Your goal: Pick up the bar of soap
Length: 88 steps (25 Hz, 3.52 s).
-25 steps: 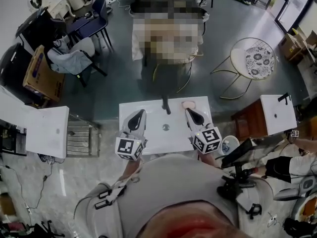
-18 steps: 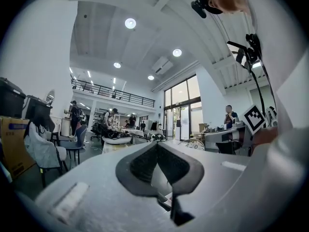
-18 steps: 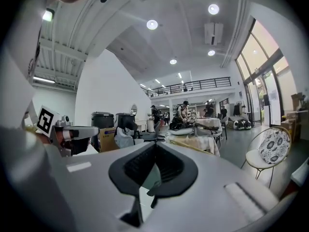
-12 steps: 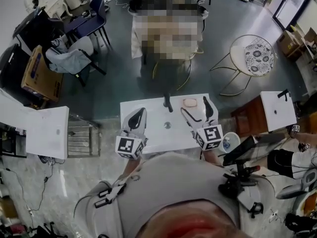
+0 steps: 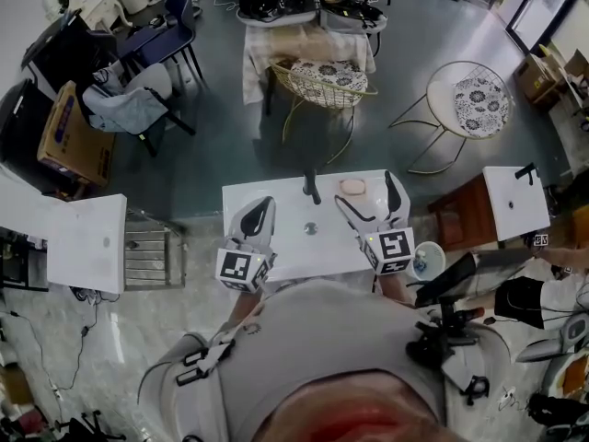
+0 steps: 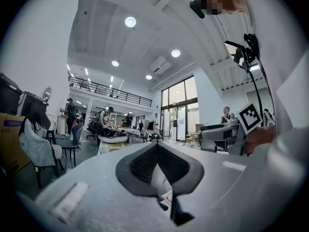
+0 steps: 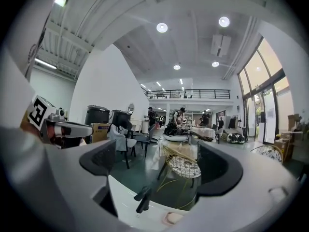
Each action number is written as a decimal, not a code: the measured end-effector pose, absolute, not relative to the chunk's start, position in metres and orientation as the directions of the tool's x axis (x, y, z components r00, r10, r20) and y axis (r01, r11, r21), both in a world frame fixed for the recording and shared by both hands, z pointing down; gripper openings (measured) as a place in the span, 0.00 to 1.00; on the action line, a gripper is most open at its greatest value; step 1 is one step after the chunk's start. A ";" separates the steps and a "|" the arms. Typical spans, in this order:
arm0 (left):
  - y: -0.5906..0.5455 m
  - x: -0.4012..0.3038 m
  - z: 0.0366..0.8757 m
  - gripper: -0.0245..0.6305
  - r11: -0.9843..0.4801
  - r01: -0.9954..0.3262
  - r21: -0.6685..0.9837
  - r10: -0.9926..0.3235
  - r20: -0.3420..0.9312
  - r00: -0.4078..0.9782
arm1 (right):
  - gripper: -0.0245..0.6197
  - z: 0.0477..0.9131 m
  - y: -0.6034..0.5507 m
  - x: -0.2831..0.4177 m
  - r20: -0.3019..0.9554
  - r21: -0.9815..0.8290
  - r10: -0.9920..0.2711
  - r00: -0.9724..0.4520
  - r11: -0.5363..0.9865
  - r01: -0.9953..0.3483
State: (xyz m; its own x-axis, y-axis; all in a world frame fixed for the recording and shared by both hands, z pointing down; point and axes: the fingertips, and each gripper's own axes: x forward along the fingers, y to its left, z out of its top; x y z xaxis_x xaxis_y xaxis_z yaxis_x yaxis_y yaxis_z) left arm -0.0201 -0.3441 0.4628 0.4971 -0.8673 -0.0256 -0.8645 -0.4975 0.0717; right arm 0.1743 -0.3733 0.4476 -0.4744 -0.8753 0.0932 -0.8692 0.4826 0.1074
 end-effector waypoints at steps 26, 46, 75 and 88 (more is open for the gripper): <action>-0.319 -0.051 0.497 0.04 -0.384 -0.916 0.112 -0.919 0.050 0.391 | 0.74 0.520 -0.501 0.233 0.444 0.834 -0.853 -0.274 0.505 -0.223; -0.312 -0.055 0.490 0.04 -0.339 -0.937 0.086 -0.940 0.017 0.342 | 0.70 0.694 -0.548 0.235 0.789 0.590 -0.555 -0.263 0.804 0.074; -0.334 -0.029 0.514 0.04 -0.272 -0.961 0.050 -0.958 0.076 0.275 | 0.48 0.902 -0.515 0.253 0.975 0.121 -0.078 -0.210 0.972 0.203; -0.332 -0.022 0.524 0.04 -0.257 -0.965 0.048 -0.961 0.092 0.260 | 0.45 0.932 -0.505 0.252 0.981 0.028 0.013 -0.192 0.977 0.212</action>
